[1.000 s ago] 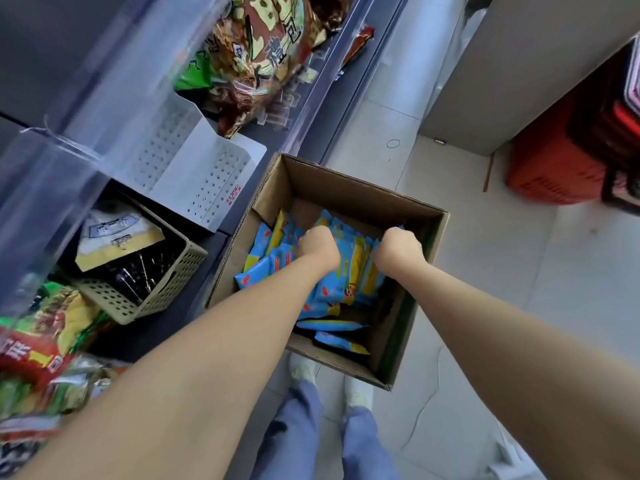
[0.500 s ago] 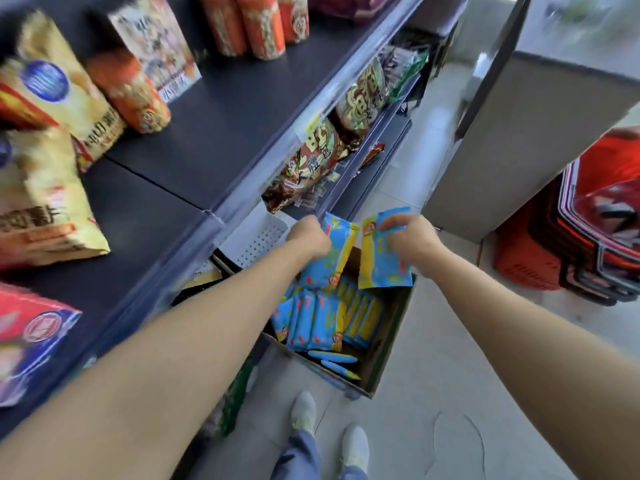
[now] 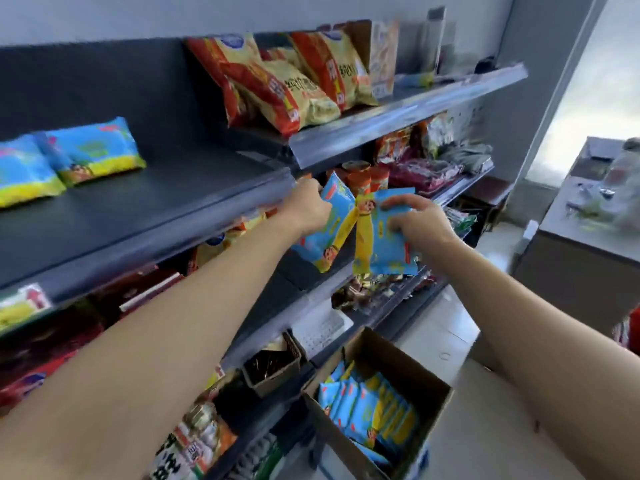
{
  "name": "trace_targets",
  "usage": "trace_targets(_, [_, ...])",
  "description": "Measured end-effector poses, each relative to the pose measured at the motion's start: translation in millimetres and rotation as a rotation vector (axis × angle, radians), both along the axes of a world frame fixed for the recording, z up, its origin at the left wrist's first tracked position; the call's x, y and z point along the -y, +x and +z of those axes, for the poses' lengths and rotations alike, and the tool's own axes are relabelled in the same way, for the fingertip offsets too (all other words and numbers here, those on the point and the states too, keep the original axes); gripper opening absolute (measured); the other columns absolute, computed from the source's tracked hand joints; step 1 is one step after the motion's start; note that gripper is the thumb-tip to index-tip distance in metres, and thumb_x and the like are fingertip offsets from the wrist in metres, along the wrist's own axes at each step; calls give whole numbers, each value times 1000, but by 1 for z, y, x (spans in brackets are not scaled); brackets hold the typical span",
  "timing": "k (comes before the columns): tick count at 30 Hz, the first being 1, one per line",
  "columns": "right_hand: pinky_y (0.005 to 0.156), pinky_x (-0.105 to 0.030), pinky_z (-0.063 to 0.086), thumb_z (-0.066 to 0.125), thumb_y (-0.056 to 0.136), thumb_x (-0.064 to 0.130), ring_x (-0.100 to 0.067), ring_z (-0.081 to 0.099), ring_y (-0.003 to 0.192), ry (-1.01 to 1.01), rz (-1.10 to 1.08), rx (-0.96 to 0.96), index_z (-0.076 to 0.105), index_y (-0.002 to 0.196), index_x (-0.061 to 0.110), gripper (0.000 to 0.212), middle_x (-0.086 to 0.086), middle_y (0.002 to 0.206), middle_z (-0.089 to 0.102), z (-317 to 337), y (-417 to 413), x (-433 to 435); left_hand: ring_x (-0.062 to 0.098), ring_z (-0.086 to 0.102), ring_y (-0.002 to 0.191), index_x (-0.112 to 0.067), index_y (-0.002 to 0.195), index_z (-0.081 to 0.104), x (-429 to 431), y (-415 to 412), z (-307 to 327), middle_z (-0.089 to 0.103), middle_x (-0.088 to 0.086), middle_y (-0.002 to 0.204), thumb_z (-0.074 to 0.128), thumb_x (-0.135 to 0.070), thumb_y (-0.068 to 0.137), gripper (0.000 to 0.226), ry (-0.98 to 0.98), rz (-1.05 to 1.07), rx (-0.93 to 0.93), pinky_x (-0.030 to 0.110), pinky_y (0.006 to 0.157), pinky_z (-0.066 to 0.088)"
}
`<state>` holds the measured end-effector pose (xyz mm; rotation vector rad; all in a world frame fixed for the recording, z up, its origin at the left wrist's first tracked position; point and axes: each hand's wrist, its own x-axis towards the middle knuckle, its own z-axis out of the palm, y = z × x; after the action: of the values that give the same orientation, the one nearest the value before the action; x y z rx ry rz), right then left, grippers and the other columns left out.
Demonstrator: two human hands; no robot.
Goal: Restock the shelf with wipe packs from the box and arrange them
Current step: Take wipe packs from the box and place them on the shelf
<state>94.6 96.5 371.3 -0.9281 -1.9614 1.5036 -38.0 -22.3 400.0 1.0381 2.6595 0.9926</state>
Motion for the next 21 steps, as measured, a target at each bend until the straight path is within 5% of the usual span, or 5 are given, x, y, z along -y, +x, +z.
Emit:
trace_targets(8, [69,-43,57,50,83,-1,-25,61,66,83,282,-169,65,87,29,34,-5,82,62,83,-67,76,21,53,92,-7,114,50,109,-33,74,52,4,105,53,-20,92,25,257,250,-58,32,78,45])
trace_targets(13, [54,-32,54,52,87,1,-24,59,60,16,392,-247,65,76,25,30,-11,85,62,112,-128,129,16,53,59,-8,111,42,196,-65,99,49,7,98,56,-12,94,23,670,487,279,19,32,42])
trace_targets(17, [81,-54,56,66,82,1,-30,64,81,-44,526,-235,62,92,19,21,-19,107,64,121,-171,176,24,55,64,-14,71,48,266,-98,104,55,11,88,53,-9,94,25,677,551,324,20,43,45])
trace_targets(19, [75,-51,57,68,78,-1,-29,62,76,80,537,-192,60,105,20,35,-20,106,64,121,-191,196,22,53,62,-16,74,48,294,-109,104,56,8,88,58,-2,90,24,653,556,351,19,46,49])
trace_targets(21, [59,-34,55,65,77,-3,-21,56,68,275,521,-169,54,117,25,50,-11,98,61,124,-207,215,22,54,72,-18,84,50,315,-119,103,57,8,90,64,5,82,28,590,555,356,31,76,55])
